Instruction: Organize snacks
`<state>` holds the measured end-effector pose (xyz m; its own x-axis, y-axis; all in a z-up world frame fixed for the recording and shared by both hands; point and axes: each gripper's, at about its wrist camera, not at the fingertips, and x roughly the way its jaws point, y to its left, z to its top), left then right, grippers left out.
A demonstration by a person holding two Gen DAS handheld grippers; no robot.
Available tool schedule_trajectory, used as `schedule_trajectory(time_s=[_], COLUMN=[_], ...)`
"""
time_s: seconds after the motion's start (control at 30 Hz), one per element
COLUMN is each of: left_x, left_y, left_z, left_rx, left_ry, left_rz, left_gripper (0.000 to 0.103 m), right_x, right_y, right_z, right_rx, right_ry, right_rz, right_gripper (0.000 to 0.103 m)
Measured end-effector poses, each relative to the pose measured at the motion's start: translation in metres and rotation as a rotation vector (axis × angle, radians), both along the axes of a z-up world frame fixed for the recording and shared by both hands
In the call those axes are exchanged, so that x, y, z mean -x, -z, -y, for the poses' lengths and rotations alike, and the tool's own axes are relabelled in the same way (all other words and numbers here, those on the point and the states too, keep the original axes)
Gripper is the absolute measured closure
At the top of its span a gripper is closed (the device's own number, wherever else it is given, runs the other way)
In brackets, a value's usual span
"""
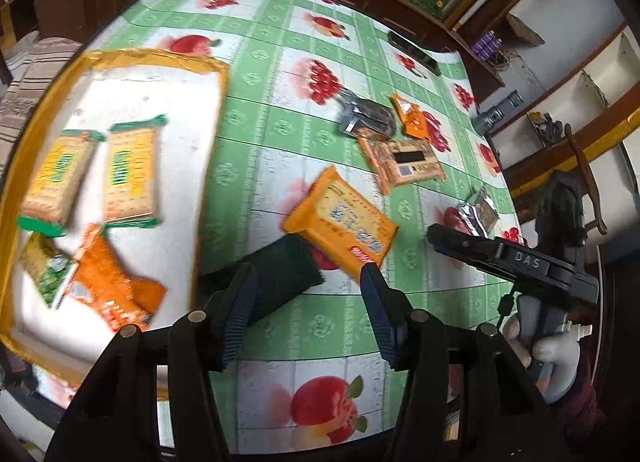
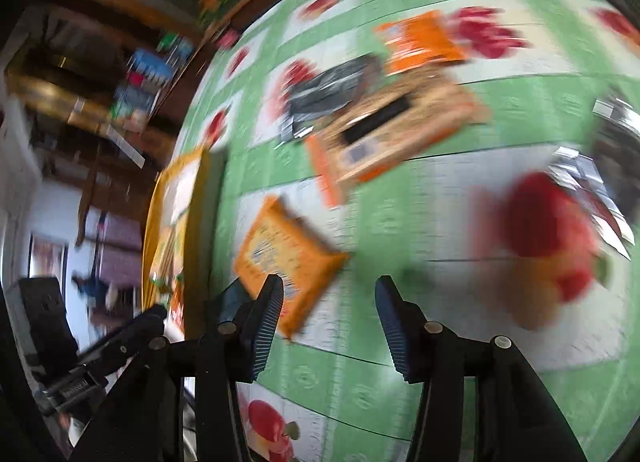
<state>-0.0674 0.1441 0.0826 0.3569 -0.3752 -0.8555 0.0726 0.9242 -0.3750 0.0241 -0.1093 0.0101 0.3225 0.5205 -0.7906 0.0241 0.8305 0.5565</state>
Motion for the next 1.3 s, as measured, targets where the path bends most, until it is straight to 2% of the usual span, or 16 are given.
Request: schedule_trajectory(time_s=[0.23,0.4,0.43,0.57,0.7,0.9,1.0,1.13,1.27,1.3], left_x=[-0.025,-0.042,-0.044,-0.058,-0.065,-0.069,-0.074,-0.082,-0.085,-0.084], left_y=[0.024,0.048,0.048,0.054,0.06,0.059,0.059,0.061,0.064,0.066], left_z=[0.036,0.061,0.064,0.081,0.092,0.093,0.092,0.098,0.117,0.125], left_rx=[0.097,0.038,0.022,-0.012,-0.073,-0.084,-0.084,-0.099,-0.182,-0.222], left_ry=[0.017,0.011,0.012,0.063,0.116,0.116,0.111,0.106,0.137,0.156], left_rz=[-0.088,-0.131,-0.114,-0.104,-0.099,-0.101,-0.093,-0.088,-0.075,-0.064], left_gripper=[0.051,0.051,0.05,0.05,0.049,0.046,0.038,0.022,0.011,0.008], right_x=[0.03,0.047,0.05,0.052,0.044,0.016,0.007,-0.003,-0.016,-0.02], right_y=[-0.02,-0.028,-0.029,-0.027,-0.02,-0.006,0.006,0.017,0.017,0.017], right_z=[0.056,0.087,0.093,0.105,0.121,0.142,0.151,0.155,0.149,0.145], right_rx=[0.068,0.118,0.125,0.142,0.13,0.132,0.123,0.113,0.144,0.155], right_ry=[0.204,0.346,0.372,0.434,0.507,0.593,0.642,0.665,0.634,0.624], right_rz=[0.067,0.102,0.105,0.106,0.088,0.044,0.003,-0.02,-0.015,-0.015], right_gripper=[0.051,0.05,0.049,0.04,0.036,0.036,0.036,0.035,0.033,0.033])
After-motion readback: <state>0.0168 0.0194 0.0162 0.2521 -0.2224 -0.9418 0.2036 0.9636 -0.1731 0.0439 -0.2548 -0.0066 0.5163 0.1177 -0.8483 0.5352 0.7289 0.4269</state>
